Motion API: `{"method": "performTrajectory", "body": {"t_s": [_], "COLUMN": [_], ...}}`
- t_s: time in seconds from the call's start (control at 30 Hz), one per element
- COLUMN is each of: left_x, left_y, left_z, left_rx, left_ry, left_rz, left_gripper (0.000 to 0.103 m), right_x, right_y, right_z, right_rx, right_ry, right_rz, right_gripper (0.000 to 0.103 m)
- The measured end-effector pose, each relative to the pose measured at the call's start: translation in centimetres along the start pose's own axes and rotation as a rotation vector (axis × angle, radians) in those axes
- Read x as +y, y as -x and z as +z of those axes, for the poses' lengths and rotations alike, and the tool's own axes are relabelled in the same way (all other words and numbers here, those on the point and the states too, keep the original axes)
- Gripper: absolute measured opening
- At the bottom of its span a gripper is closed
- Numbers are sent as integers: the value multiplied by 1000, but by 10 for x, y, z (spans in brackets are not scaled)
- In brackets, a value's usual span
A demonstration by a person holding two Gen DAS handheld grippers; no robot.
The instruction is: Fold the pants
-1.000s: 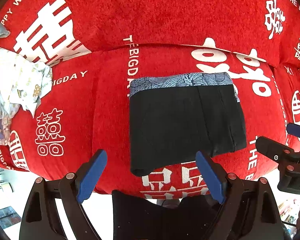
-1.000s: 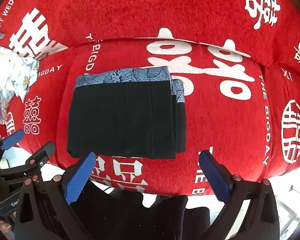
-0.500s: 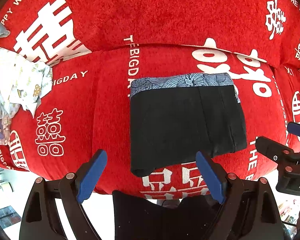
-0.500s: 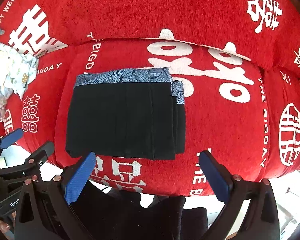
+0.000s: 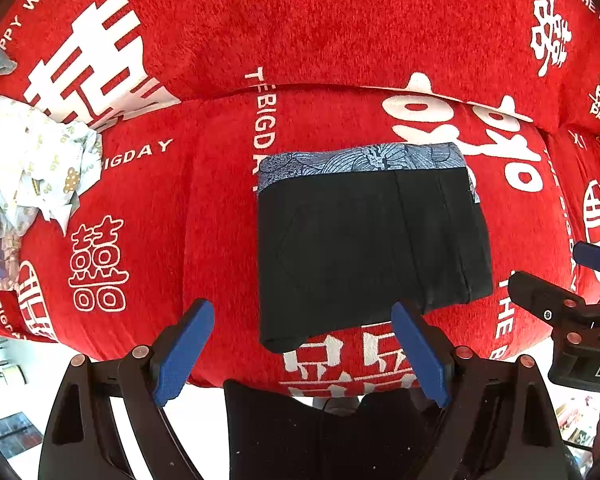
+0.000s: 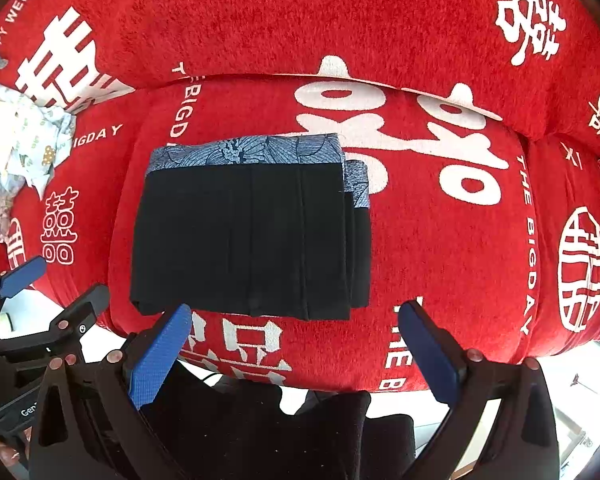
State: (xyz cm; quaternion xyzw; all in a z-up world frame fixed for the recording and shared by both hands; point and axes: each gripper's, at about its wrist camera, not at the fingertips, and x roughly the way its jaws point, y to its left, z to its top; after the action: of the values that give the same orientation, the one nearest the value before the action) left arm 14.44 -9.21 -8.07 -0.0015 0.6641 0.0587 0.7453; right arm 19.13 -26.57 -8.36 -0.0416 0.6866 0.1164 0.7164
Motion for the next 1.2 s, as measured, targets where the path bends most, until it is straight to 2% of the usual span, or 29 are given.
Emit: {"method": "performTrajectory", "body": {"t_s": [1.2], "left_x": [-2], "left_y": [-1], "left_z": [-2], "left_rx": [-2], "left_ry": [3], "left_rz": [6], "left_gripper": [91], "right_x": [4], "right_y": [-6], "right_z": [2], "right_rx": [13], "right_ry": [18], "right_rz": [-2], "right_gripper": [103]}}
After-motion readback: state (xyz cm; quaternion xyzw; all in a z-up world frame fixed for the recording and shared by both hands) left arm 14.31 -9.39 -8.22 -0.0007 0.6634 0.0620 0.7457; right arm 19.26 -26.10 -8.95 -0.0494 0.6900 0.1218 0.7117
